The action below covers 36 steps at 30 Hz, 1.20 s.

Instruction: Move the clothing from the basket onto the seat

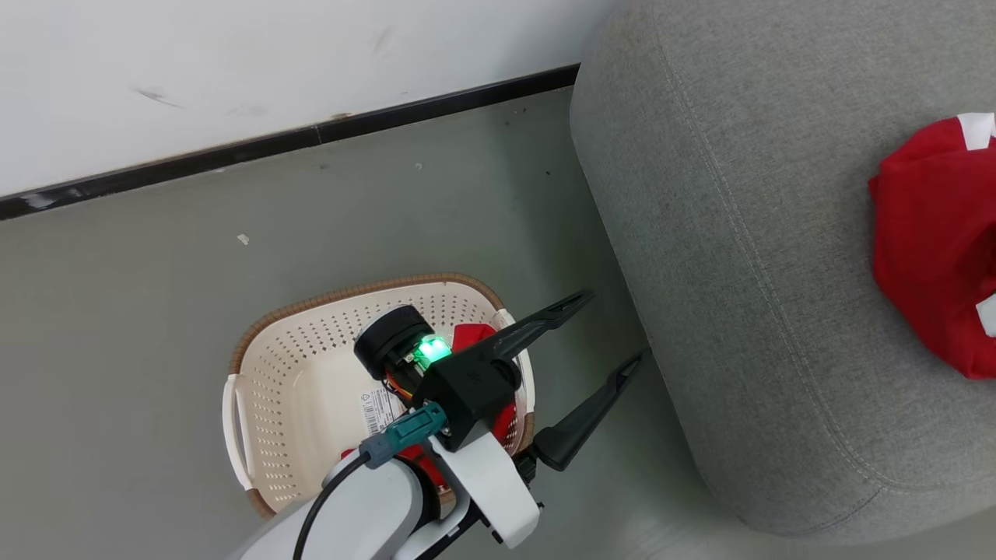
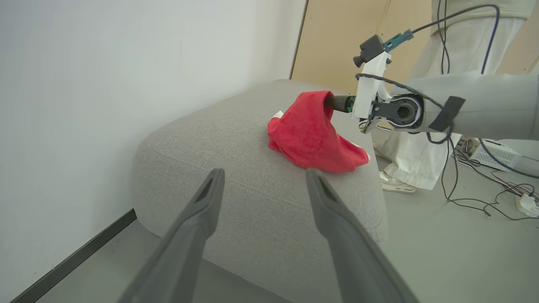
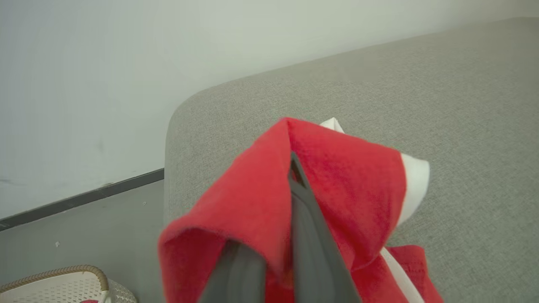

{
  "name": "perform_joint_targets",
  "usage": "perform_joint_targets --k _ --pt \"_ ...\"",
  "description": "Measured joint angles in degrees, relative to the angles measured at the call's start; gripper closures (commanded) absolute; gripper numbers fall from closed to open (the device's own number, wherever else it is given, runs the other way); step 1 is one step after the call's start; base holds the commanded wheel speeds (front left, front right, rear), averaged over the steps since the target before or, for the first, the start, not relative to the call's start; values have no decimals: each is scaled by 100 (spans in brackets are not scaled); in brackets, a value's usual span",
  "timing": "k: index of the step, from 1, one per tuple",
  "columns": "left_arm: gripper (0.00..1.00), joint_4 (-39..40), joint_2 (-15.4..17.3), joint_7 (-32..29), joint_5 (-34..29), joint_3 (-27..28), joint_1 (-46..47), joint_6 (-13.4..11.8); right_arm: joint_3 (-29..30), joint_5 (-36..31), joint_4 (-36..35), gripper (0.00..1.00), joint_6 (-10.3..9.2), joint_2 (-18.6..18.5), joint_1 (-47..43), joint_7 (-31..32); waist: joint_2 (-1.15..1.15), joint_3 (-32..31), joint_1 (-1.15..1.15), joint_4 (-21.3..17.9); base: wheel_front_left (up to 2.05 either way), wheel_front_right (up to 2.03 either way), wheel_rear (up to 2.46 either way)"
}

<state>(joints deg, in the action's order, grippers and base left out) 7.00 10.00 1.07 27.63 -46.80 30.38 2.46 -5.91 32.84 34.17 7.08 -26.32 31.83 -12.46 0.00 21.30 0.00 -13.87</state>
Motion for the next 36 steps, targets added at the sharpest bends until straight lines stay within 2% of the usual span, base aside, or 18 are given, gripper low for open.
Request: perform_joint_targets --k 8,12,21,29,36 --pt "0 -222 142 159 -12 132 43 30 -255 -2 45 0 0 186 -254 -35 0 100 0 -89 0 0 0" --pt "0 -296 140 220 -10 143 42 30 -203 38 -49 0 0 113 -399 -119 0 55 0 -143 0 0 0" --pt "0 -467 138 409 11 178 -13 31 -33 78 -644 0 1 -109 -943 -175 0 -95 0 -311 0 0 0" --pt "0 -622 263 571 58 324 -65 70 114 85 -1255 0 0 -156 -1407 -190 0 -268 0 -470 0 0 0" --pt "0 -784 331 771 62 558 -297 -42 99 -55 -1909 0 0 -174 -1411 -192 0 -446 0 -527 0 0 0"
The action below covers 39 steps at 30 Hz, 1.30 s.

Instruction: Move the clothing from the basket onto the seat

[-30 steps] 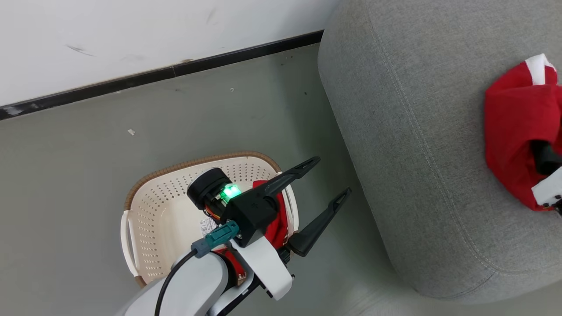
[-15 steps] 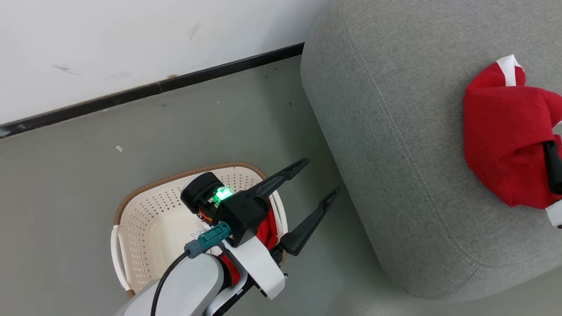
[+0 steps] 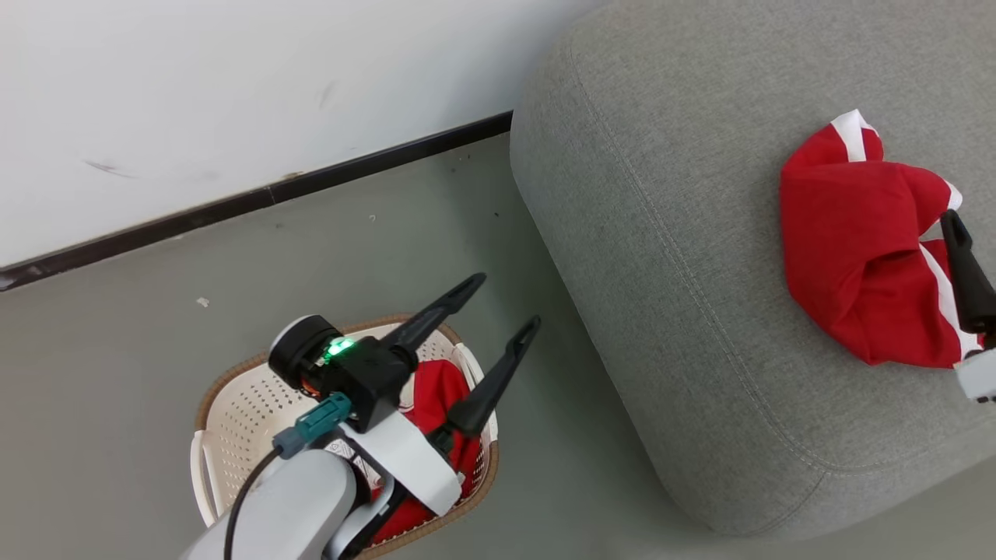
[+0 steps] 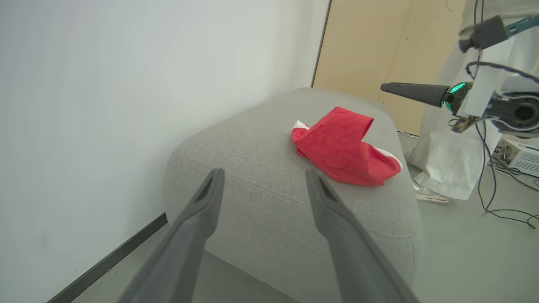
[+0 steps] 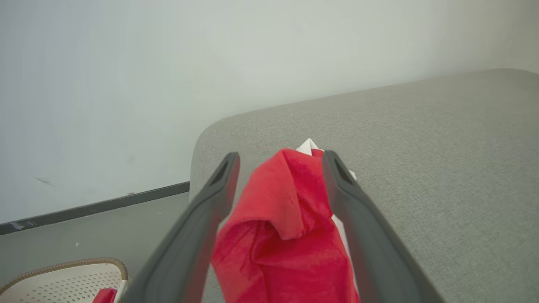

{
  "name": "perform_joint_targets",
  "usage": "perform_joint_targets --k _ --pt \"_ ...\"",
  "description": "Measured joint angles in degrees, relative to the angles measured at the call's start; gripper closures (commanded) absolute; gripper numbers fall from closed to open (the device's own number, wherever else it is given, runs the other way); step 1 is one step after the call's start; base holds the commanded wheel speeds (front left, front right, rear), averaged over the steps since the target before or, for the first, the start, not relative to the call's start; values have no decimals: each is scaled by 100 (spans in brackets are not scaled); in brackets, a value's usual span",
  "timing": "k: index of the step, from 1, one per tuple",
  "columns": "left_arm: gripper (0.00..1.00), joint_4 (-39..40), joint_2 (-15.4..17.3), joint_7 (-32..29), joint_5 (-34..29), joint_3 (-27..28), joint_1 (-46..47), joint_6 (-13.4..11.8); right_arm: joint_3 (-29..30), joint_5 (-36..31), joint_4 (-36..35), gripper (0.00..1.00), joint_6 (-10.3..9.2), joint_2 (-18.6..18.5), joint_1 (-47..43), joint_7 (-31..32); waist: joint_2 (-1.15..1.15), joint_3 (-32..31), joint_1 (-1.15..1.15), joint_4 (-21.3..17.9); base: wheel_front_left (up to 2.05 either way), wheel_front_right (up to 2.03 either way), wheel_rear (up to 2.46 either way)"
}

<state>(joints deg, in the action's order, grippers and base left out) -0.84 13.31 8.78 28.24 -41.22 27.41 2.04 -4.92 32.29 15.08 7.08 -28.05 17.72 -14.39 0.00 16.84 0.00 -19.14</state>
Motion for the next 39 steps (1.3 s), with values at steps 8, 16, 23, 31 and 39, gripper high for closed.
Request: perform_joint_targets --k 8,16,23,31,39 --pt "0 -177 209 252 -35 367 -149 -293 -213 -417 -403 0 0 302 248 0 0 -212 0 103 0 0 0" --pt "0 -401 389 400 -35 825 -509 -677 -352 -1151 -421 0 0 673 405 0 0 -442 0 313 0 0 0" --pt "0 -592 549 501 -35 1245 -897 -1058 -308 -1560 -421 0 0 982 396 0 0 -638 0 493 0 0 0" --pt "0 -747 643 544 -51 1737 -1455 -1558 -255 -2115 -524 0 0 1372 260 0 0 -925 0 749 0 0 0" --pt "0 -766 527 552 0 1974 -1943 -1824 -271 -2446 -525 0 0 1772 -309 0 0 -1259 0 1043 0 0 0"
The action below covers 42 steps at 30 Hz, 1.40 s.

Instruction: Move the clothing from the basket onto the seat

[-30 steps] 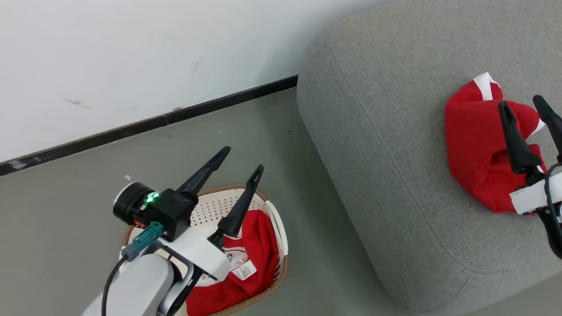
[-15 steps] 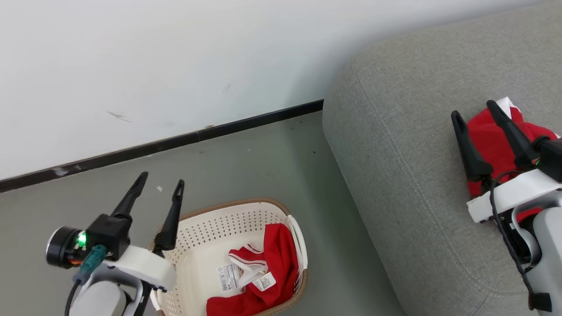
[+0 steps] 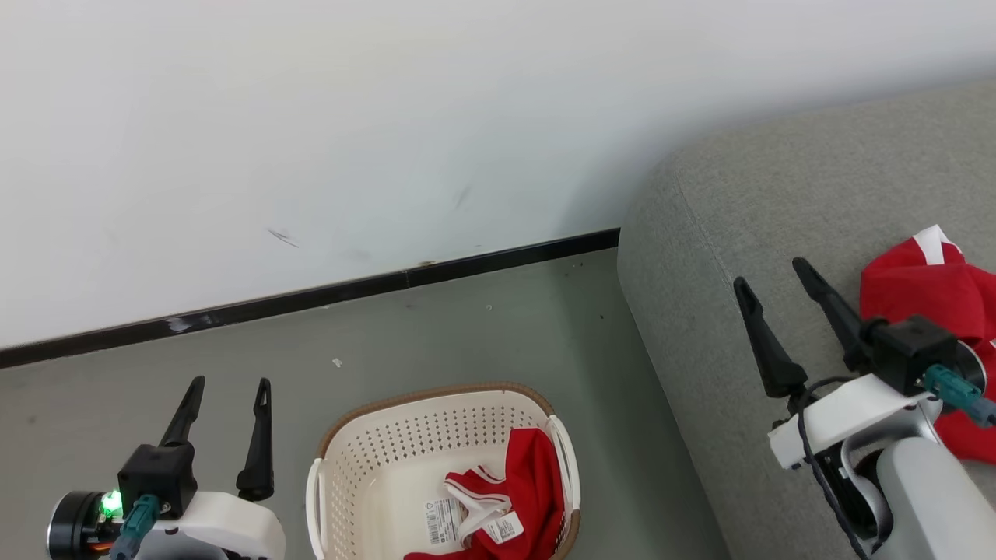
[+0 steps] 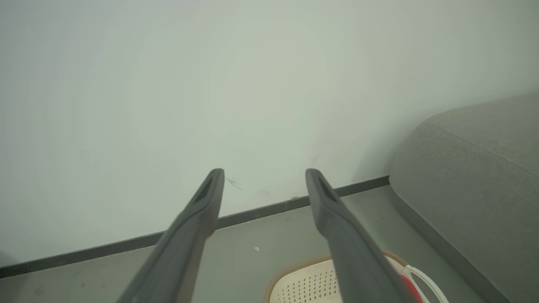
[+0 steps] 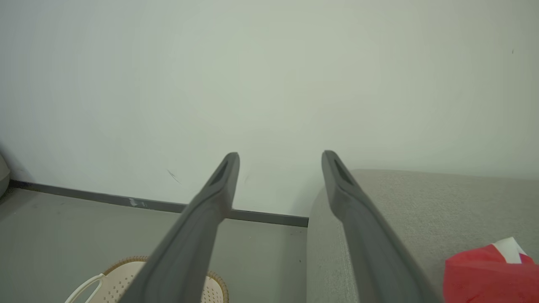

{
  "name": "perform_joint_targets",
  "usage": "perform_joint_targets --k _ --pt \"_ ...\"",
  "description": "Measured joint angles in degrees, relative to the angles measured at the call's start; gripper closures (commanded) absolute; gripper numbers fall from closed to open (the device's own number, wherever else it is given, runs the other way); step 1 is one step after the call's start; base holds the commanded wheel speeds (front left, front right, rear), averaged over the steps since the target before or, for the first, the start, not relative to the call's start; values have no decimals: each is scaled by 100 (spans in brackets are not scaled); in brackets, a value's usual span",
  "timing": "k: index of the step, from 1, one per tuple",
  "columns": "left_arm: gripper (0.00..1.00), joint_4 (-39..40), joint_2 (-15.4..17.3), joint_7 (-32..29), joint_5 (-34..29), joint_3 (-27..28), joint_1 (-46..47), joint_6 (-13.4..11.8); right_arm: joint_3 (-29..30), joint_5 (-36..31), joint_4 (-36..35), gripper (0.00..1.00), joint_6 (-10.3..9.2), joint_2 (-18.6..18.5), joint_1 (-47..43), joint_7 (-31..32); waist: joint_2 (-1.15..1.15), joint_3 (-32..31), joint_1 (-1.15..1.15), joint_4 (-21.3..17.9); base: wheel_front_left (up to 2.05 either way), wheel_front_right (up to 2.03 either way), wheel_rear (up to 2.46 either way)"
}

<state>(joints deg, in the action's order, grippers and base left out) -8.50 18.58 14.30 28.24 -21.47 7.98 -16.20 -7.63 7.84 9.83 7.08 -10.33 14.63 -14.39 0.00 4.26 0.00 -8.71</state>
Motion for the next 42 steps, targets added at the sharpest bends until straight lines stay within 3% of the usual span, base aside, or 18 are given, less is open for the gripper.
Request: perform_joint_targets --k 17,42 --pt "0 16 -223 0 -56 -68 -519 -98 313 -382 -79 0 0 602 -1223 0 0 -587 0 420 0 0 0" --pt "0 20 -246 0 -148 -99 -737 -70 521 -550 -561 0 0 797 -2034 0 0 -927 0 629 0 0 0"
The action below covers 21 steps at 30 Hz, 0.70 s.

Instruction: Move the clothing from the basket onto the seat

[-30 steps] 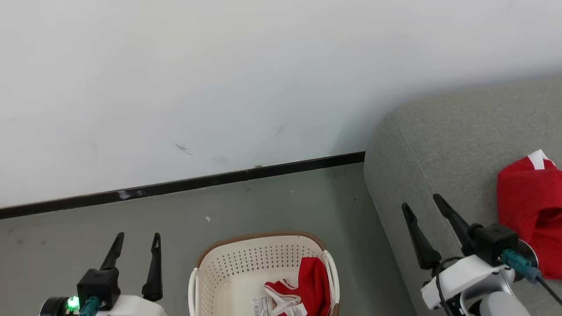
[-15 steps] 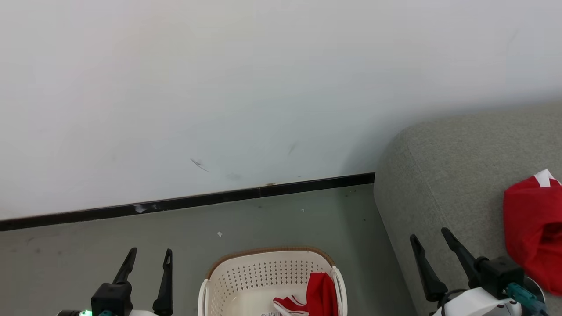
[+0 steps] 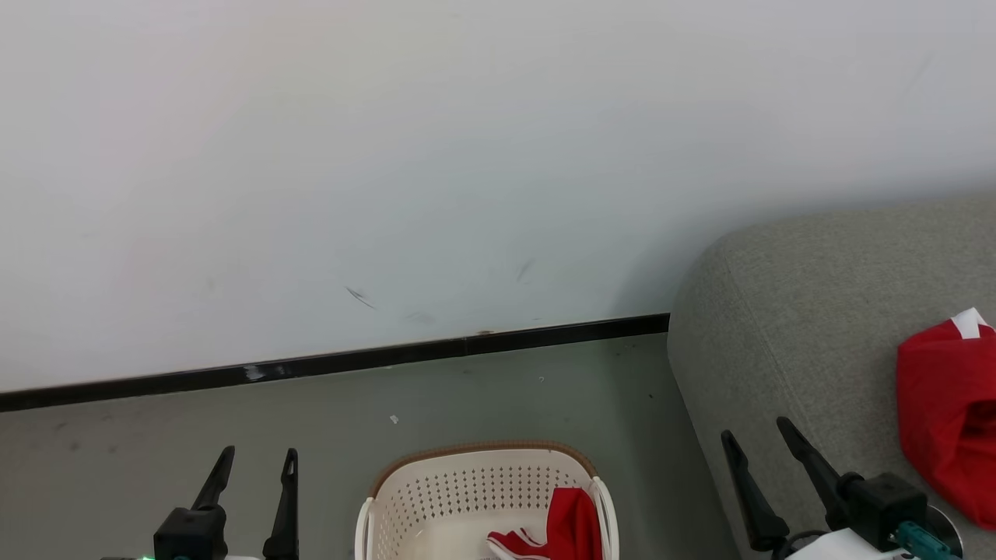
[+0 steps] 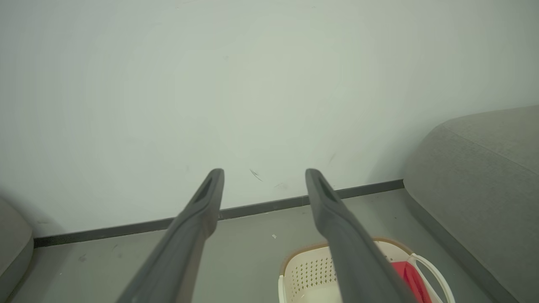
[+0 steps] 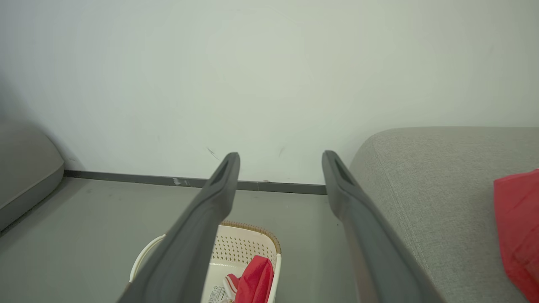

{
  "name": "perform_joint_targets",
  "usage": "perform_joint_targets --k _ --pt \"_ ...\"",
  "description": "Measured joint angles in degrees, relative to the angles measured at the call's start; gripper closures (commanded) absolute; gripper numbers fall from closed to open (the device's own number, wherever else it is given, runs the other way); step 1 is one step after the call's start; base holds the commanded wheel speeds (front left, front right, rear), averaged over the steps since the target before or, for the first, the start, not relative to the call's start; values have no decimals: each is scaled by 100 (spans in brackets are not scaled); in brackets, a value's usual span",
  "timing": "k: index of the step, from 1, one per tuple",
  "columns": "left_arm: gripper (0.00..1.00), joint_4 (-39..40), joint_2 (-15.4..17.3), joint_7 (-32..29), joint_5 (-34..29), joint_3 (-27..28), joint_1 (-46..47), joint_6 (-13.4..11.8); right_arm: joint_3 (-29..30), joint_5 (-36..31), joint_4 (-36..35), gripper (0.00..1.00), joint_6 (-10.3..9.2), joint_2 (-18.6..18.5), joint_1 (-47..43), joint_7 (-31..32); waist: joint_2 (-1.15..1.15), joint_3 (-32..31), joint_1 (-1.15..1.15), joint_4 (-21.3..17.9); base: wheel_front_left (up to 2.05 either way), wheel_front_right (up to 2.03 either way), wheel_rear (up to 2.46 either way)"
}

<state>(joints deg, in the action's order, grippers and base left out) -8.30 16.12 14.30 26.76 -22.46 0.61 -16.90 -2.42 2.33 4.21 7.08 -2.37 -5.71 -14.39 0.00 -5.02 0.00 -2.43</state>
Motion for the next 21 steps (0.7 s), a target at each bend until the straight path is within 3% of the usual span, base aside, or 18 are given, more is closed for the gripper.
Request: perform_joint_targets --k 21 --pt "0 -44 75 0 4 145 12 94 -18 -54 -194 0 0 3 -7 0 0 107 0 -8 0 0 0"
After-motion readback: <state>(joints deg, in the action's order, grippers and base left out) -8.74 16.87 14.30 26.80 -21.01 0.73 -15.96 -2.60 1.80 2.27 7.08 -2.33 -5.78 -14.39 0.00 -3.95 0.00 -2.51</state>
